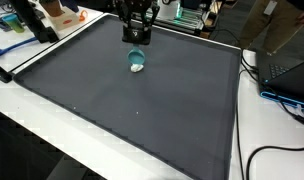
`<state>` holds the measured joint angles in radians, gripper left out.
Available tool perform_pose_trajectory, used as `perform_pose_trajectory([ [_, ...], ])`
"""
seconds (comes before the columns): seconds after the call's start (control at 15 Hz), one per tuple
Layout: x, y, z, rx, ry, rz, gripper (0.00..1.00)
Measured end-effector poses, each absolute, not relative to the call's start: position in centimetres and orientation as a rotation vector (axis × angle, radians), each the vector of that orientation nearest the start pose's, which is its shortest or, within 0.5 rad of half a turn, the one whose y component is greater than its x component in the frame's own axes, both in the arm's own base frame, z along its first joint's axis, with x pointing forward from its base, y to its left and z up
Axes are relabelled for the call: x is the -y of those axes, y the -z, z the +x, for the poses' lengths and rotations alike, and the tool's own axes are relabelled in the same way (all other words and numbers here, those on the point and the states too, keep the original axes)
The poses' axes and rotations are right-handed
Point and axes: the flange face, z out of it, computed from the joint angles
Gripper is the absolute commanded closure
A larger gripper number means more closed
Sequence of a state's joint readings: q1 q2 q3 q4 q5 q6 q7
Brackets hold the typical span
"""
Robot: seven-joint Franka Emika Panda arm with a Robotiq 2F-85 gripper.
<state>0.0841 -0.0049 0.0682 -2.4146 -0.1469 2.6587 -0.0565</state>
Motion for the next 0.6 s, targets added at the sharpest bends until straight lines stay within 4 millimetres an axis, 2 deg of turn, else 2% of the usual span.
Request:
perform_pose_trajectory([
  [0.6,-8.3,-32.9,52.5,0.479,0.363,-3.155,0.78],
])
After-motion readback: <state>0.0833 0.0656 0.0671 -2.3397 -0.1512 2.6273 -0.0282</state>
